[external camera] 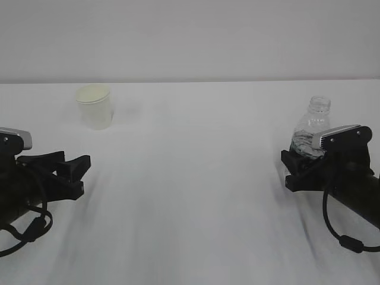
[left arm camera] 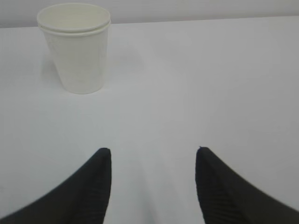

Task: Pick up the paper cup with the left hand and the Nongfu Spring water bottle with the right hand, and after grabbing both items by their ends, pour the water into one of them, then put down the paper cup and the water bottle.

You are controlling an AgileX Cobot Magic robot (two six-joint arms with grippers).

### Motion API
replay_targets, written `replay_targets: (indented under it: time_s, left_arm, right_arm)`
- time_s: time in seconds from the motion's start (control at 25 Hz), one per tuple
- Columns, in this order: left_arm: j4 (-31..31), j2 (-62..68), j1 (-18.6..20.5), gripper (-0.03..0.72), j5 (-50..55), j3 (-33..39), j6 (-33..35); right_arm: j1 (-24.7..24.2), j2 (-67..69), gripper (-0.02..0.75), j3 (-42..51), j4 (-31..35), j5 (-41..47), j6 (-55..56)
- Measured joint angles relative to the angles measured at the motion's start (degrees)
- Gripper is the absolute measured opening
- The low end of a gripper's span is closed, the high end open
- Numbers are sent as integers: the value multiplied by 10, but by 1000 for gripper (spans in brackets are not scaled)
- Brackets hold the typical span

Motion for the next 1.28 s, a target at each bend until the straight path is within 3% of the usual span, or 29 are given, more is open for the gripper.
replay_targets:
  time_s: [0.52, 0.68, 0.76, 0.96, 1.28]
  left_arm:
    - [-5, 0, 0, 410, 0, 0, 0]
    - [-40, 0, 0, 419, 0, -2, 0]
    - [-64, 0, 0, 459, 0, -7, 0]
    - [-79, 6, 0, 652, 0, -35, 0]
    - [-81, 56, 0, 690, 0, -109, 5]
  right_arm:
    - [1, -48, 424, 39, -1, 14, -2]
    - [1, -50, 424, 48, -1, 15, -2]
    - [1, -51, 422, 49, -1, 16, -2]
    - [1, -52, 420, 49, -1, 16, -2]
    - [1, -52, 419, 49, -4, 16, -1]
